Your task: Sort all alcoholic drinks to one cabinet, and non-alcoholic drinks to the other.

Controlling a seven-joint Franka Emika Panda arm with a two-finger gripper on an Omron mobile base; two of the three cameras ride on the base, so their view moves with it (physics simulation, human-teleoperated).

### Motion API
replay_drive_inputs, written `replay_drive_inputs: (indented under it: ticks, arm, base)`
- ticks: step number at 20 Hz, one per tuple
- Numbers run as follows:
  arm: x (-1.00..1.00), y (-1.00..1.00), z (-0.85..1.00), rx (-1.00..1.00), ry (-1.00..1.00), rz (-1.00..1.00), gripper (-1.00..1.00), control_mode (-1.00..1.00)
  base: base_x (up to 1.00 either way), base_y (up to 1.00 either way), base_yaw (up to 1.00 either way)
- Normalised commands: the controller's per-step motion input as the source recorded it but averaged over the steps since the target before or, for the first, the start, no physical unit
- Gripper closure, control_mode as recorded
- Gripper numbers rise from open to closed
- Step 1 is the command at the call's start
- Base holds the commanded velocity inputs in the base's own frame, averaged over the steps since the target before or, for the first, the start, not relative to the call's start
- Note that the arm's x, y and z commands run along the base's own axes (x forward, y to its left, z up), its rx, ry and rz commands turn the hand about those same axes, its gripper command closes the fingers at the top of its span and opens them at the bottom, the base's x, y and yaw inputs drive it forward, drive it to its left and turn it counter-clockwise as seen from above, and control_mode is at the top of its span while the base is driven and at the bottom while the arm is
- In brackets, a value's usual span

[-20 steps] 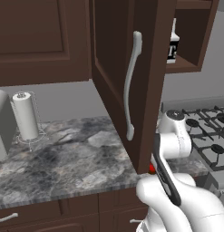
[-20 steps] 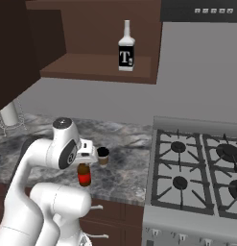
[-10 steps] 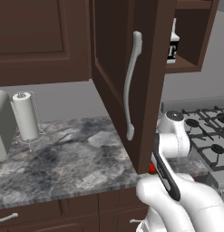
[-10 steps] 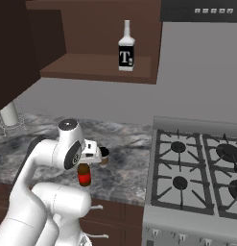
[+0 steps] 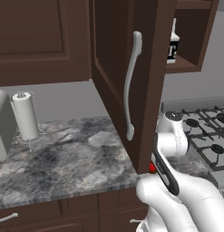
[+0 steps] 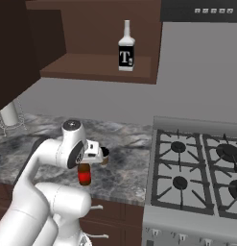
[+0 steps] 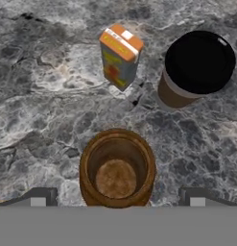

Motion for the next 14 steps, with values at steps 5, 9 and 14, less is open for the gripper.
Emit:
replay_drive_inputs:
  ticks: [5,9,14]
  arm:
    - [0.28,0.25,-0.31,0.00,0.00,0.01,-1.00,-1.00]
    - [0.58,0.37,-0.49,0.00,0.05,0.05,1.00,-1.00]
    - [0.52,0.16,-0.44,0.01,0.07,0.05,1.00,-1.00]
  base:
    - [0.00,0.00,0.00]
    - [0.00,0.00,0.00]
    - [0.00,0.00,0.00]
